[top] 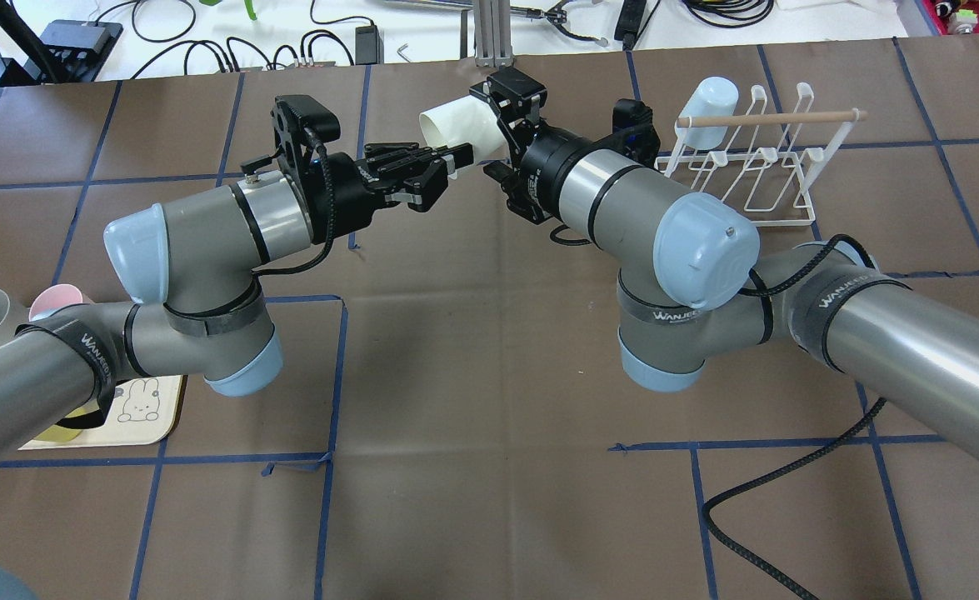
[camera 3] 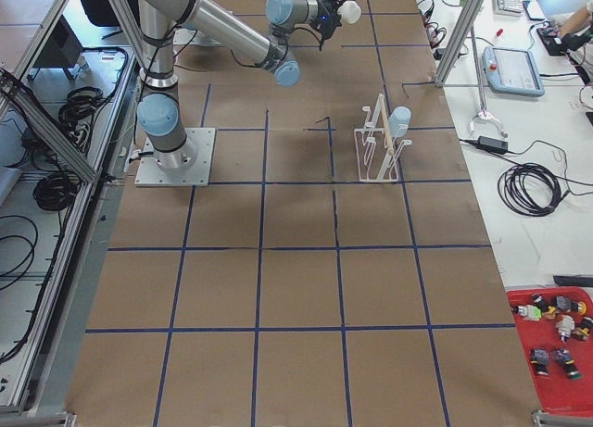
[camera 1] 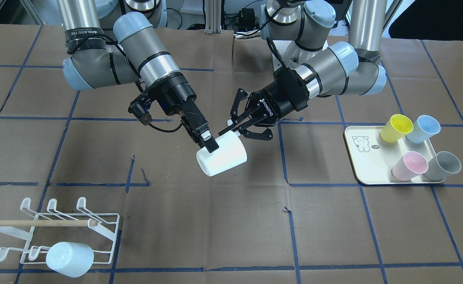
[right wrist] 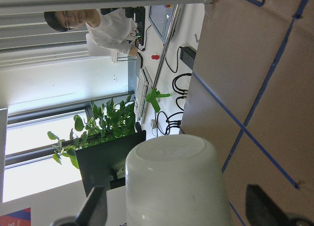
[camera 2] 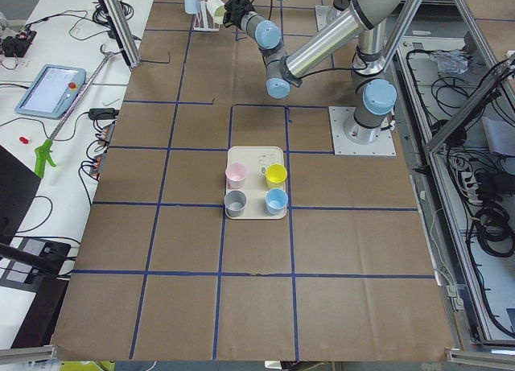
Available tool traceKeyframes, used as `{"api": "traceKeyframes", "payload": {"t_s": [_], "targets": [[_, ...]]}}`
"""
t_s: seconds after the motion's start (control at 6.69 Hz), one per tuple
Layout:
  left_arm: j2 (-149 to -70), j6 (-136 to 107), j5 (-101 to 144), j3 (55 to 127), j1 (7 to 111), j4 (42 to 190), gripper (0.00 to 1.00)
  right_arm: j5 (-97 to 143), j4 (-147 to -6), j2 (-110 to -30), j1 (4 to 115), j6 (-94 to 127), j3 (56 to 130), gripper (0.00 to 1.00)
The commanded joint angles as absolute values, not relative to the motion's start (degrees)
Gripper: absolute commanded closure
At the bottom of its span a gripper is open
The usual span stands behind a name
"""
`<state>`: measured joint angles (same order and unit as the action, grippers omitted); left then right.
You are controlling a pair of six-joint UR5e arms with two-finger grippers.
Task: Transfer IKEA cup to right arm and place on rack
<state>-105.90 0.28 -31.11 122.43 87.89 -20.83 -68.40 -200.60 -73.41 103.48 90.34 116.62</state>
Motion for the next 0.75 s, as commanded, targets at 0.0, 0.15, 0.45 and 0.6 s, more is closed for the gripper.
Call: {"api": "traceKeyframes", "payload": {"t_s": [0.0, 0.15, 0.45, 0.6], "targets": [[-105.9, 0.3, -31.2, 122.4, 87.9, -20.9, 0.93, -68.5, -200.4, -72.7, 103.5, 90.4, 116.1, 0.02], [-105.9, 0.3, -31.2, 122.4, 87.9, -20.8, 0.93, -68.4, -200.4, -72.3, 103.5, 90.4, 115.8, 0.02], [-105.9, 0.4, -31.2, 122.4, 87.9, -20.8, 0.93, -68.5, -200.3, -71.8, 104.0, 90.4, 115.4, 0.03], [-105.9, 0.3, -31.2, 122.4, 87.9, -20.8, 0.93, -68.4, -200.3, -71.5, 104.1, 90.3, 115.3, 0.13]]}}
